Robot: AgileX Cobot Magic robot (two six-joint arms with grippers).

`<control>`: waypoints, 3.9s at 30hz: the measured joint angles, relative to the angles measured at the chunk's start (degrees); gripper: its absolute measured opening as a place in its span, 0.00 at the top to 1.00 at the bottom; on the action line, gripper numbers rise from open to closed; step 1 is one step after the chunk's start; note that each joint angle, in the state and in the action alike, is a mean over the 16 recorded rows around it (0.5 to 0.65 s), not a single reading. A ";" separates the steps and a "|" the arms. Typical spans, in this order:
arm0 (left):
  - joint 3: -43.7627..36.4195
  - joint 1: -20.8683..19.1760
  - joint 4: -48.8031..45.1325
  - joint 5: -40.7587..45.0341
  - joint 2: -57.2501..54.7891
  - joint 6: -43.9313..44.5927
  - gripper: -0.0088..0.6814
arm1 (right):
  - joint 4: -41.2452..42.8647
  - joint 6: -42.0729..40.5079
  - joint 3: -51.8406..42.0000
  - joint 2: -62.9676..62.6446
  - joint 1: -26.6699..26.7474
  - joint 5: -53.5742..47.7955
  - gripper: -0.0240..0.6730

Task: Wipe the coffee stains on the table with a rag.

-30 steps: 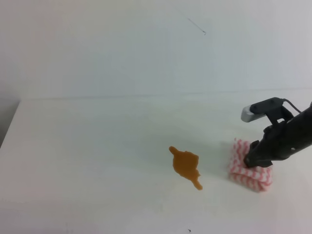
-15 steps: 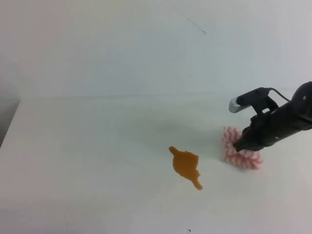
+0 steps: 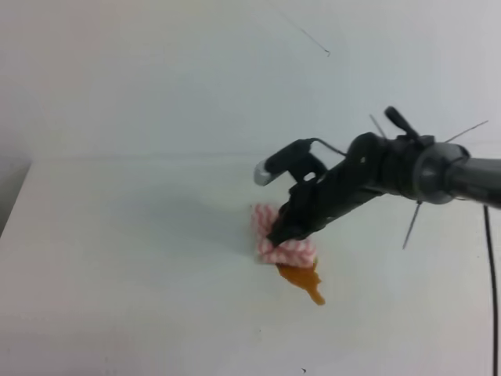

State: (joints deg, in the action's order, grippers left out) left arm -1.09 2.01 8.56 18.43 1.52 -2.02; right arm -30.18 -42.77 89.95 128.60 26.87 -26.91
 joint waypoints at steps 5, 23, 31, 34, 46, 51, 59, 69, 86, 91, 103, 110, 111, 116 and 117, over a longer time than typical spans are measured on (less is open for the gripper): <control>0.00 0.00 0.00 0.00 0.00 0.00 0.99 | 1.57 2.42 3.59 1.84 5.87 -2.49 0.92; 1.09 0.00 0.01 0.24 0.10 0.00 0.99 | 31.13 26.57 1.49 -1.86 5.05 -16.38 0.92; 0.78 0.00 0.01 0.24 0.10 0.00 0.99 | 31.52 28.01 -8.82 -7.56 -2.75 -15.13 0.92; 0.78 0.00 0.01 0.24 0.10 0.00 0.99 | 29.19 27.61 -13.10 -9.37 -4.34 -12.71 0.92; 0.62 0.00 0.01 0.06 0.00 0.00 0.99 | 16.87 25.86 -18.71 -10.74 6.00 -1.91 0.92; 0.31 0.00 0.00 0.00 0.00 0.00 0.99 | 13.98 25.88 -15.16 -9.47 13.01 -0.69 0.92; 0.62 0.00 0.01 0.18 0.10 0.00 0.99 | 16.86 26.69 -9.17 -7.74 17.51 -2.41 0.92; 0.93 0.00 0.01 0.24 0.10 0.00 0.99 | 31.64 34.84 -7.77 -7.72 10.27 -9.80 0.92; 1.09 0.00 0.01 0.24 0.10 0.00 0.99 | 38.35 41.77 -21.34 -14.36 1.40 -10.47 0.92; 0.93 0.00 0.01 0.24 0.10 0.00 0.99 | 33.06 38.50 -25.84 -16.71 8.31 -4.45 0.92; 0.47 0.00 0.00 0.24 0.10 0.00 0.99 | 28.49 34.37 -22.96 -19.13 19.69 0.84 0.93; 0.93 0.00 0.01 0.24 0.10 -0.01 0.99 | 34.59 37.53 -16.72 -20.80 16.06 -2.39 0.92; 0.93 0.00 0.01 0.24 0.10 -0.01 0.99 | 35.72 38.35 -15.98 -21.01 15.11 -2.92 0.92; 1.09 0.00 0.01 0.24 0.10 -0.01 0.99 | 40.24 43.52 -14.20 -21.48 9.64 -5.03 0.92; 1.09 0.00 0.01 0.24 0.10 -0.01 0.99 | 40.90 44.55 -14.17 -21.46 8.57 -5.31 0.92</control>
State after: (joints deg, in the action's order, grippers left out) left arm 0.00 2.01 8.58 18.67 1.62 -2.03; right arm 10.72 1.77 75.77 107.14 35.44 -32.23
